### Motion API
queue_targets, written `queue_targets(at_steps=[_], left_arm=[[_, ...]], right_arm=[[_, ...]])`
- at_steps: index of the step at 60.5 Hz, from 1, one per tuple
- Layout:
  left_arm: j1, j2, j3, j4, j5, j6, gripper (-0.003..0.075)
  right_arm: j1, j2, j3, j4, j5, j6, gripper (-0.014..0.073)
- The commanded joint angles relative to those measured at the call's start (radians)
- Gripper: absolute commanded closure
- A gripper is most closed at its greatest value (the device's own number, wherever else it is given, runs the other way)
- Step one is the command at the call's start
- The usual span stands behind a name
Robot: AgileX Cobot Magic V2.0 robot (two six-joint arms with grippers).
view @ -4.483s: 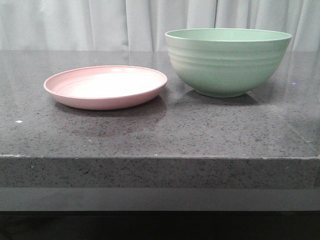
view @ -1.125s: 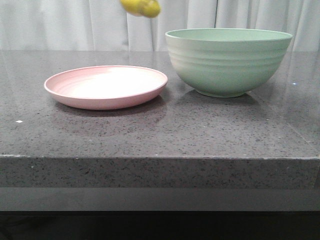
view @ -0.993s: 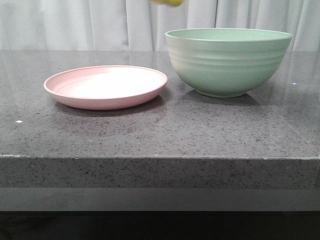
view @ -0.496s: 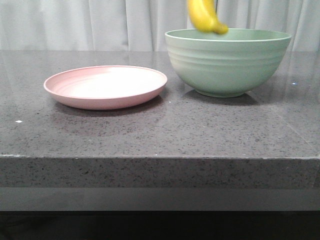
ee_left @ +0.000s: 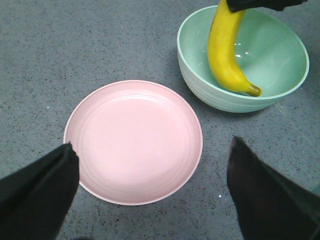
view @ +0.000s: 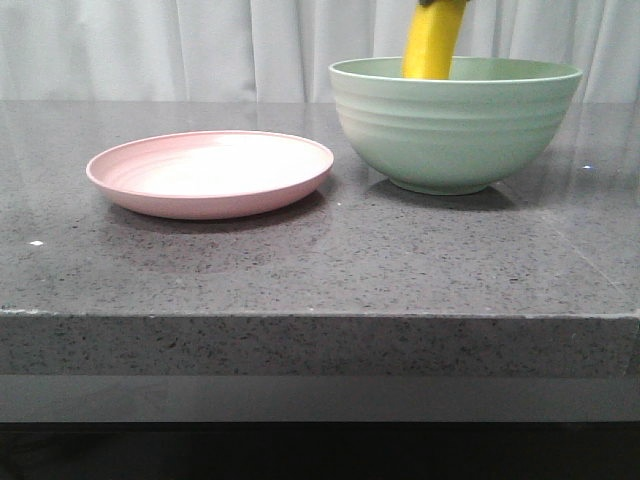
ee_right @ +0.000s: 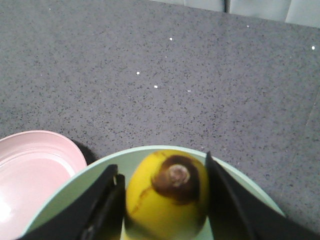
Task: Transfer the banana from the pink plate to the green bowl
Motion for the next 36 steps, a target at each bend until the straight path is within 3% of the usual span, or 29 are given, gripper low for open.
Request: queue_targets(at_steps=[1, 18, 36], left_arm=[[0.002, -0.017, -0.025, -0.011, -0.073, -0.008, 0.0132], [0.002, -0.017, -0.025, -0.011, -0.073, -0.008, 0.0132], [0.002, -0.017, -0.025, -0.011, -0.073, -0.008, 0.0132]], right_arm=[[-0.011, -0.050, -0.035, 0.026, -0.033, -0.012, 0.0302], [-0.011, -0.050, -0.035, 0.026, -0.033, -0.012, 0.0048], [-0.011, -0.075, -0.038, 0.026, -0.033, -0.012, 0.0032]])
